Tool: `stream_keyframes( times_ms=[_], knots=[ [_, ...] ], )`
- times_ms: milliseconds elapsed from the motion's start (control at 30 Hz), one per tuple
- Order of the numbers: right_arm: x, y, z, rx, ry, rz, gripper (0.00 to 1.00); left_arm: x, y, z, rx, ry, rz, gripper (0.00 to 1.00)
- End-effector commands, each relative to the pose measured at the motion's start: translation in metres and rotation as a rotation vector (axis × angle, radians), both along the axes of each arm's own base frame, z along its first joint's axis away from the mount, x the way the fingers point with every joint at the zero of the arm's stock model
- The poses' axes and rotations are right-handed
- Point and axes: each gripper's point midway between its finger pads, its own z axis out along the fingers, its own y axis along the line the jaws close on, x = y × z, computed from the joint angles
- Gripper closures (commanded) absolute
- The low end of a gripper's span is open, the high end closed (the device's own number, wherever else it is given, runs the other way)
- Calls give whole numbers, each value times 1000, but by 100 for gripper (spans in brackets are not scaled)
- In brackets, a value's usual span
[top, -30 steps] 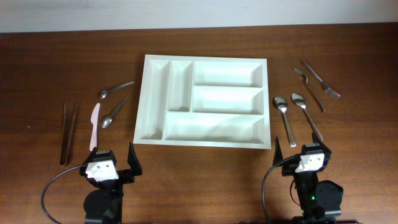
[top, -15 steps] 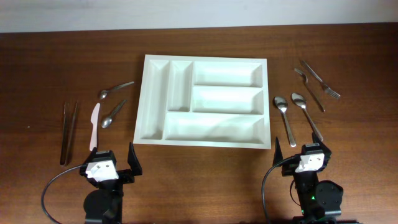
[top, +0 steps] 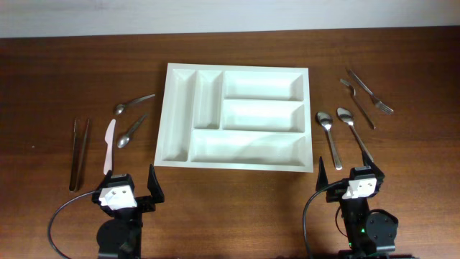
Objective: Pack container
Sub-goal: 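Reach the right gripper to the left large spoon and grasp it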
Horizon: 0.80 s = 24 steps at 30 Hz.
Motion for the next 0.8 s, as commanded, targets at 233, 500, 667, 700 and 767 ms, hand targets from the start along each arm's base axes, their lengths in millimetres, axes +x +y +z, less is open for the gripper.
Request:
stream_keyframes(
  times_ms=[233,500,667,700,767],
  knots=[
    [10,-19,90,28,19,-102,1,0,0,-3,17,0,-8,1],
    [90,-28,77,122,591,-15,1,0,0,-3,17,0,-8,1],
    [129,-54,38,183,837,-70,1,0,0,-3,17,0,-8,1],
    [135,-57,30,196,859,-72,1,0,0,-3,17,0,-8,1],
    [143,-57,7,214,921,-64,1,0,0,-3,17,0,-8,1]
  ],
)
